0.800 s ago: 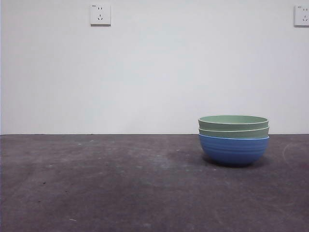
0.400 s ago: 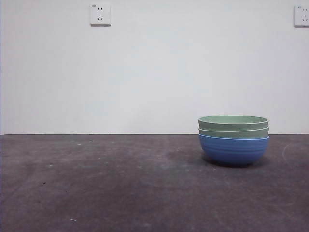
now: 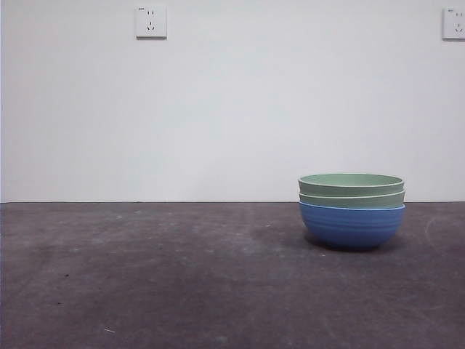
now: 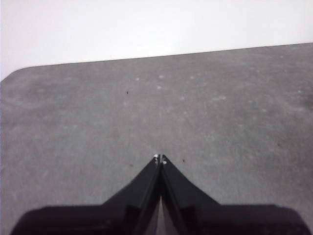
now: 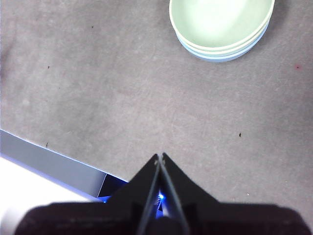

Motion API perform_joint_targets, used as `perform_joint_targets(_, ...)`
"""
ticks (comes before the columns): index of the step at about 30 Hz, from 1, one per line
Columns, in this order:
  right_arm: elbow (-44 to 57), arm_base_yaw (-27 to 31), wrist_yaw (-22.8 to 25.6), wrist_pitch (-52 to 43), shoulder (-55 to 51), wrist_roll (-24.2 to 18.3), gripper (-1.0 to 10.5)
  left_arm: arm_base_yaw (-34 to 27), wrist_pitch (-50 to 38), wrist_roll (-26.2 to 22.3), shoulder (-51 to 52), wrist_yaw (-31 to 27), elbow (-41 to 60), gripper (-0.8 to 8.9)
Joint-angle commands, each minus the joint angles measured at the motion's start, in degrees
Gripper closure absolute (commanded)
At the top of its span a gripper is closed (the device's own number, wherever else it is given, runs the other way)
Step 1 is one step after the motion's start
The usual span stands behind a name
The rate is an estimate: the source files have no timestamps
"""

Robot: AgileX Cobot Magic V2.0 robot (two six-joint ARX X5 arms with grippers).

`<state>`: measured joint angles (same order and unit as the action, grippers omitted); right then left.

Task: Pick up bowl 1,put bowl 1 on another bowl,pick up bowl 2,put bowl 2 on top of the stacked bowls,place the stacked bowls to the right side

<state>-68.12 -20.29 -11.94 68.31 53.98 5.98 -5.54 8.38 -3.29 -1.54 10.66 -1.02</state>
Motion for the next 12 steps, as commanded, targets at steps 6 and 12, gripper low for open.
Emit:
perform_joint_targets(6,0.44,-0.07,0.11,-0.11,-0.04,-0.31,9.4,-0.26,1.51,3.52,1.44,-0.09,0.79,8.17)
perform_joint_targets(12,0.44,-0.07,0.11,-0.11,-0.04,-0.33,9.4,-0.35,1.51,3.52,1.44,-0.13,0.79,8.17)
